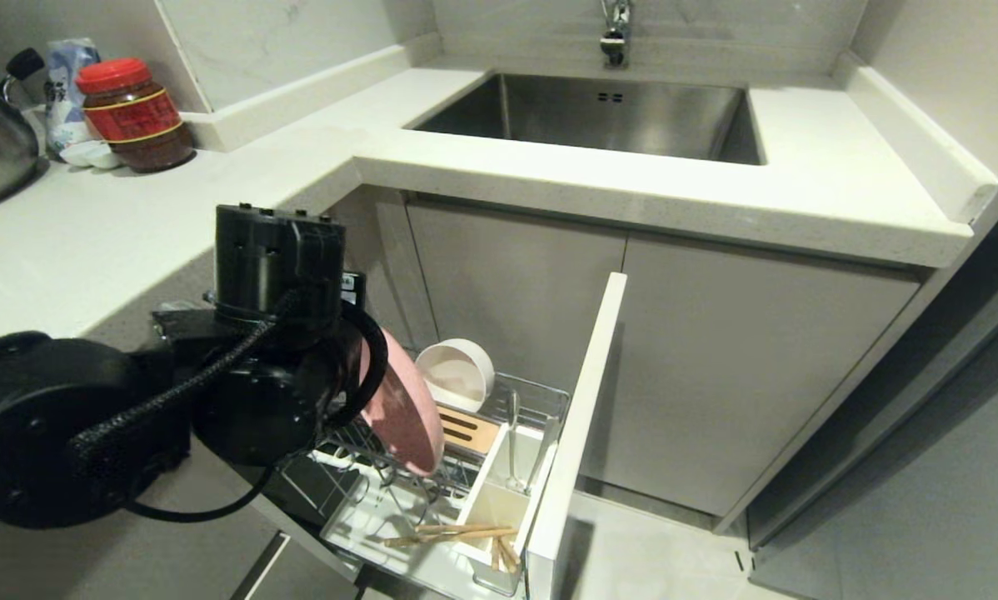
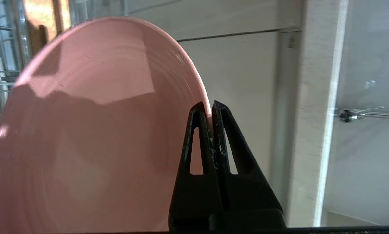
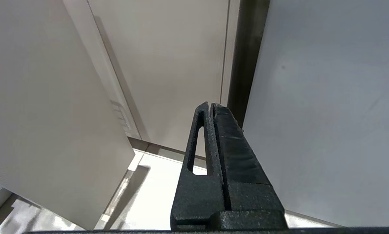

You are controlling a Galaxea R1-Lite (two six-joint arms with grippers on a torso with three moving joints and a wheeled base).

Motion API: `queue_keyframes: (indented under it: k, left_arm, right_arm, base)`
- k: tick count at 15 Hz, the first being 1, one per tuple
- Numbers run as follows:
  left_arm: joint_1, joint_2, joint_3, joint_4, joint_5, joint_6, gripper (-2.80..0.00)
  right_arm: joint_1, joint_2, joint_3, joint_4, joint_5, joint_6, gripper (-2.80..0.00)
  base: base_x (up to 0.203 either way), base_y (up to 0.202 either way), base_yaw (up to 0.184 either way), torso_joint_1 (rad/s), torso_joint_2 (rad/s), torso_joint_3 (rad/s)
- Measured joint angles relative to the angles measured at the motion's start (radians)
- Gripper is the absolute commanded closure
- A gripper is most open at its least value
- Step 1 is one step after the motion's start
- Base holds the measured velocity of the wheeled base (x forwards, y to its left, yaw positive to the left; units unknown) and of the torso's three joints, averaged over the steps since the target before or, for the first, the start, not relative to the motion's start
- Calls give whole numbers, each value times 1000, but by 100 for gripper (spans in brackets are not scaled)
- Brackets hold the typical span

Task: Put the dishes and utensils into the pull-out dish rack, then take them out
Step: Pick up the plate and place it in the cupboard

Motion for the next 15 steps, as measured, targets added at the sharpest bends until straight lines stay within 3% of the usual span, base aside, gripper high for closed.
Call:
queue_keyframes:
  k: [7,15]
  left_arm:
    - [22,49,73,-146,1,-1,0]
    - [41,106,105,-140,18,-23,0]
  right_arm:
    - [0,0,0,0,0,0,0]
    - [0,0,0,0,0,0,0]
  base:
    - [0,0,0,0,0,0]
    - [0,0,0,0,0,0]
